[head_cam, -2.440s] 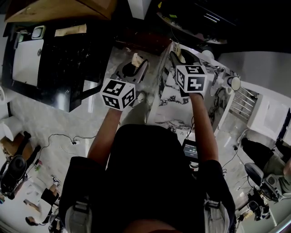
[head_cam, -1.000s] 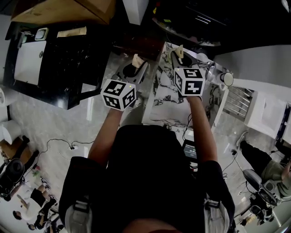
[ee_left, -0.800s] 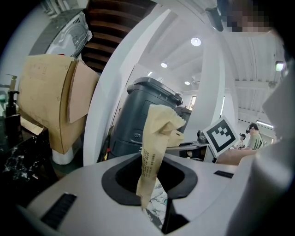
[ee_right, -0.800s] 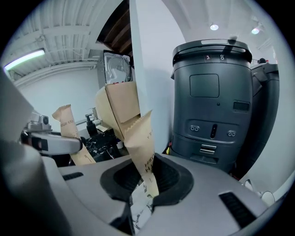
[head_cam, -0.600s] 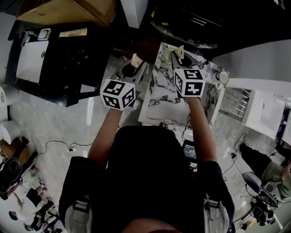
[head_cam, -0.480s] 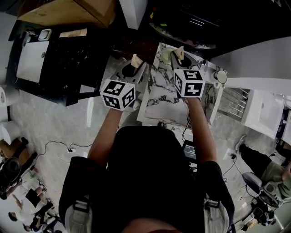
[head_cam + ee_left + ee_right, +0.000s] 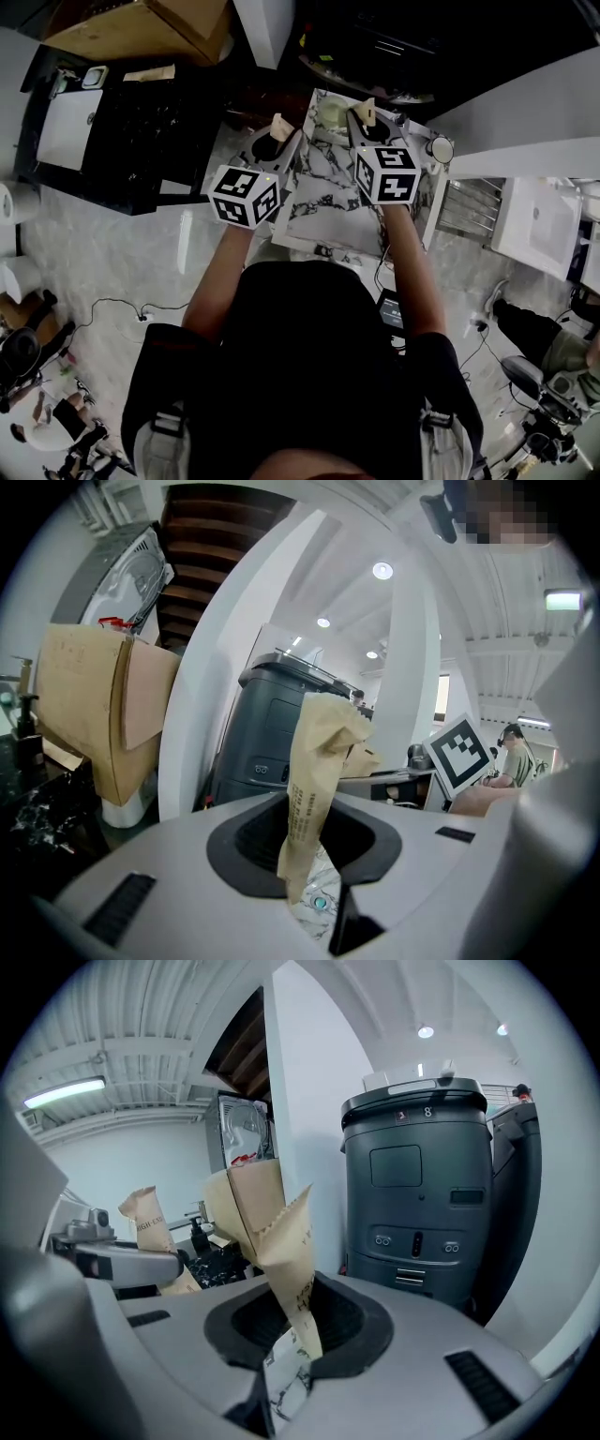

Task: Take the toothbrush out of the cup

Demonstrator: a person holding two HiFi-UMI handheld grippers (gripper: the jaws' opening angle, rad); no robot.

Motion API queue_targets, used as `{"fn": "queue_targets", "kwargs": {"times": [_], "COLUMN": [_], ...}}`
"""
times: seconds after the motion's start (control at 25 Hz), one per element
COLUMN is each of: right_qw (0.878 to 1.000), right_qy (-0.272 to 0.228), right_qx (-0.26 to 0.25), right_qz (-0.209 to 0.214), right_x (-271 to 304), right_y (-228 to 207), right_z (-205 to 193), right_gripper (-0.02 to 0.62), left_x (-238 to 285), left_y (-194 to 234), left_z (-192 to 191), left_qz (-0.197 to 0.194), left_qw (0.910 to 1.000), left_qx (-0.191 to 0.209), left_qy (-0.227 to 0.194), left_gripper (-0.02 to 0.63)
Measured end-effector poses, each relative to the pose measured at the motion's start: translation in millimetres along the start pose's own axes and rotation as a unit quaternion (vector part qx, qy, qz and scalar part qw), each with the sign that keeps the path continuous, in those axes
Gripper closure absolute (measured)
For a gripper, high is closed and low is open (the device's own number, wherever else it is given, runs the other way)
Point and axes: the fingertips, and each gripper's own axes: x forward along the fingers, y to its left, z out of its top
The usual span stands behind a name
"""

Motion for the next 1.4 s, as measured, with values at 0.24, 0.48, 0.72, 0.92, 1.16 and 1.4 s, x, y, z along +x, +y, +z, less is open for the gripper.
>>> {"fn": "queue_targets", "kwargs": {"times": [0.24, 0.48, 0.72, 0.92, 1.16, 1.4], "right_qw": [1.0, 1.0, 0.999, 0.999, 0.998, 0.997], "right_qy": [-0.006, -0.012, -0.018, -0.025, -0.031, -0.033], "right_qx": [-0.003, -0.006, -0.007, -0.009, -0.005, -0.008], "right_qz": [0.006, 0.016, 0.03, 0.042, 0.053, 0.065], "right_x": [-21.4, -42.1, -63.6, -82.3, -104.1, -128.9], "right_y": [-4.1, -10.2, -20.7, -32.9, -45.9, -62.5], "right_z": [1.1, -0.1, -0.5, -0.4, -4.5, -13.0], "right_gripper": [0.518, 0.52, 0.52, 0.52, 0.522, 0.522], "left_x": [0.4, 1.9, 5.9, 10.8, 14.8, 22.6], "left_y": [-22.8, -45.5, -72.1, -93.5, -114.5, -141.1], "left_z": [5.4, 9.6, 10.8, 9.3, 10.7, 5.5], "left_qz": [0.0, 0.001, 0.003, 0.008, 0.019, 0.025], "left_qw": [0.9999, 0.9997, 0.9994, 0.9991, 0.9987, 0.9979], "left_qx": [0.005, 0.016, 0.027, 0.034, 0.039, 0.05], "left_qy": [-0.011, -0.019, -0.023, -0.023, -0.029, -0.033], "left_gripper": [0.515, 0.515, 0.515, 0.515, 0.515, 0.515]}}
